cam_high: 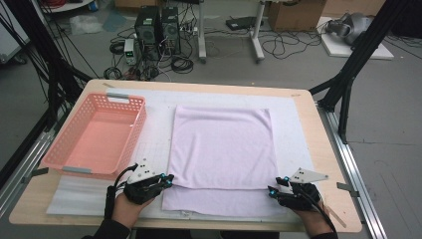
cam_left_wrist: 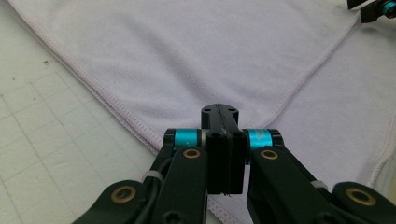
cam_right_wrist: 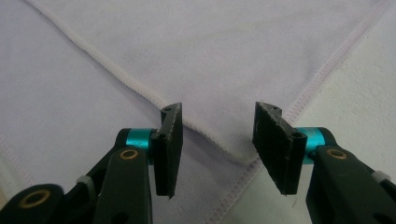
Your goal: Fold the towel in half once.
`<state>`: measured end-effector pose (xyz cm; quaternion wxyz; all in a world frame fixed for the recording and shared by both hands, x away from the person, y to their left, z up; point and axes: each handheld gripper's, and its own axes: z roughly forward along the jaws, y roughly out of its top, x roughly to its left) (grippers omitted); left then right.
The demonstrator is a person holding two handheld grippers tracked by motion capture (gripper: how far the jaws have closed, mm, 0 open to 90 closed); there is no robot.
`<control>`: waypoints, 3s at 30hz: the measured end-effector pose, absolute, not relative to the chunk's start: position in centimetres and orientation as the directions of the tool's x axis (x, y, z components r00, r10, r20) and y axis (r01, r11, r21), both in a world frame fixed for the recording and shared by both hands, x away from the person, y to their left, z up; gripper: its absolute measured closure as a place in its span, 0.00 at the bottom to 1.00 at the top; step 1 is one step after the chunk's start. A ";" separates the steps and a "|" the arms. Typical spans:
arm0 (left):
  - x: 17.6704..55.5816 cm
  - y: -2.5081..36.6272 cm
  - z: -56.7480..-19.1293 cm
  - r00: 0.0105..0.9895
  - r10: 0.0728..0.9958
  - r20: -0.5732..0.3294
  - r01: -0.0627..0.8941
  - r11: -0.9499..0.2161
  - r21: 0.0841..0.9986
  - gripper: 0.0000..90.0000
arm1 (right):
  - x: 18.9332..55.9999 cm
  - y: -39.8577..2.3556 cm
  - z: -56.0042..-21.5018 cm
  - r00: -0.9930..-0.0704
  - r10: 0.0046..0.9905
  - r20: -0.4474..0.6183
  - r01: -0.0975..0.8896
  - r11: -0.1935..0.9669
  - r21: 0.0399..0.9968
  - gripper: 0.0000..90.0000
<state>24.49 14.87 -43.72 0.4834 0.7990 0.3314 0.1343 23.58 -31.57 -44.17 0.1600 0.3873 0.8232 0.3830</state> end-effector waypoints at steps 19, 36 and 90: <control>24.4 15.1 -43.6 0.742 0.656 -0.139 0.408 -0.277 0.870 1.00 | 24.0 -32.1 -44.5 -0.654 0.755 0.048 0.514 0.397 0.760 0.95; 24.5 14.3 -44.2 0.743 0.668 -0.048 0.391 -0.375 0.840 0.59 | 23.5 -32.3 -44.0 -0.661 0.749 0.056 0.505 0.388 0.771 0.96; 18.9 15.8 -42.7 0.840 0.526 -0.136 0.422 -0.474 0.773 0.76 | 16.8 -32.7 -42.2 -0.774 0.629 0.067 0.492 0.532 0.690 0.87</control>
